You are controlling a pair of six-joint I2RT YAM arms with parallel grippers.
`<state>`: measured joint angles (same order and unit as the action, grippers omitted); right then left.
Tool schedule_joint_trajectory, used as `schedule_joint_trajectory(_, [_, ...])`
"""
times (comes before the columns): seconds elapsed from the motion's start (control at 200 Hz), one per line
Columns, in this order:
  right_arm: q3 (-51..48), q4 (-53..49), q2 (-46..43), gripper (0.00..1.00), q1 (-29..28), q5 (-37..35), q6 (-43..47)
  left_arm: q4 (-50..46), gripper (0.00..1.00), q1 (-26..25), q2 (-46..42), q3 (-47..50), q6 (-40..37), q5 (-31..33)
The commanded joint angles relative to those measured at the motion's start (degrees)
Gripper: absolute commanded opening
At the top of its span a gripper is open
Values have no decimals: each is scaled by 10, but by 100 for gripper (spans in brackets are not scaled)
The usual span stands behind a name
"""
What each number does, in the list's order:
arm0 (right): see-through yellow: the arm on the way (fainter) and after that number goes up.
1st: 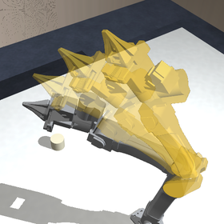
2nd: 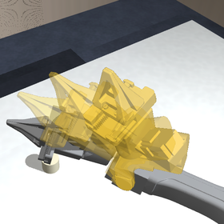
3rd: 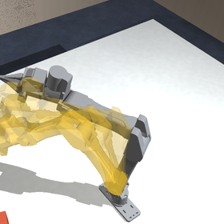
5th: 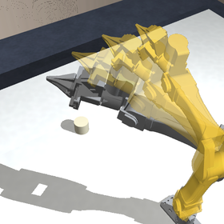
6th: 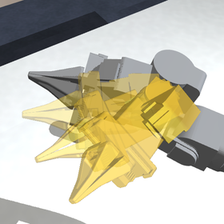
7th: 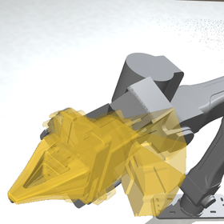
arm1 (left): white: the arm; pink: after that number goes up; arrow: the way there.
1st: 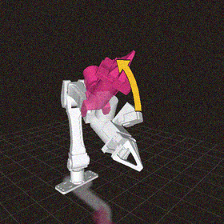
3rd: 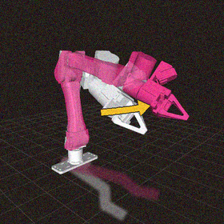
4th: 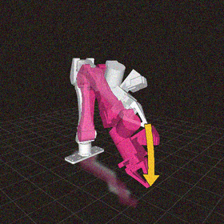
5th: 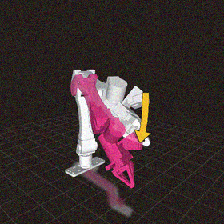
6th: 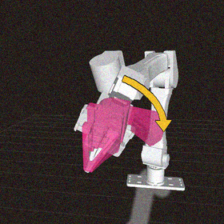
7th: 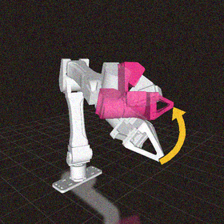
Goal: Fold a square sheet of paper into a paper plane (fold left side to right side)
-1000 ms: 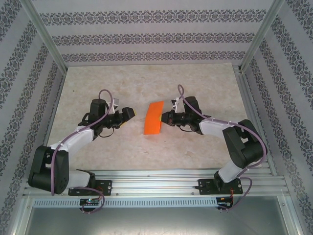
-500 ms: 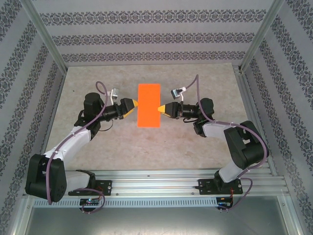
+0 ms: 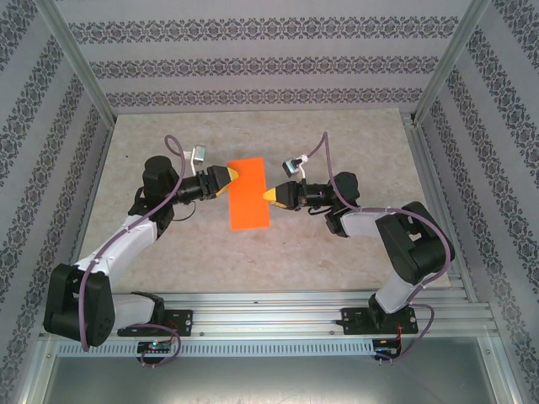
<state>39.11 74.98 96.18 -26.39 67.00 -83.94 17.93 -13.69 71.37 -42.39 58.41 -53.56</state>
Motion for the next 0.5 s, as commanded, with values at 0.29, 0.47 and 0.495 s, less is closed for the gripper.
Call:
schedule_joint_trajectory(0.29, [12,-8,-3,0,-5,-9,34,-5,11,-12,7,-20,-21,6])
schedule_joint_trajectory(0.47, [-5,-158,-62,5,17,-46,147,-39,0,-17,-5,-18,-45,21])
schedule_joint_trajectory(0.495, [-5,-211,-78,9,20,-56,181,-44,0,-18,-7,-17,-48,24])
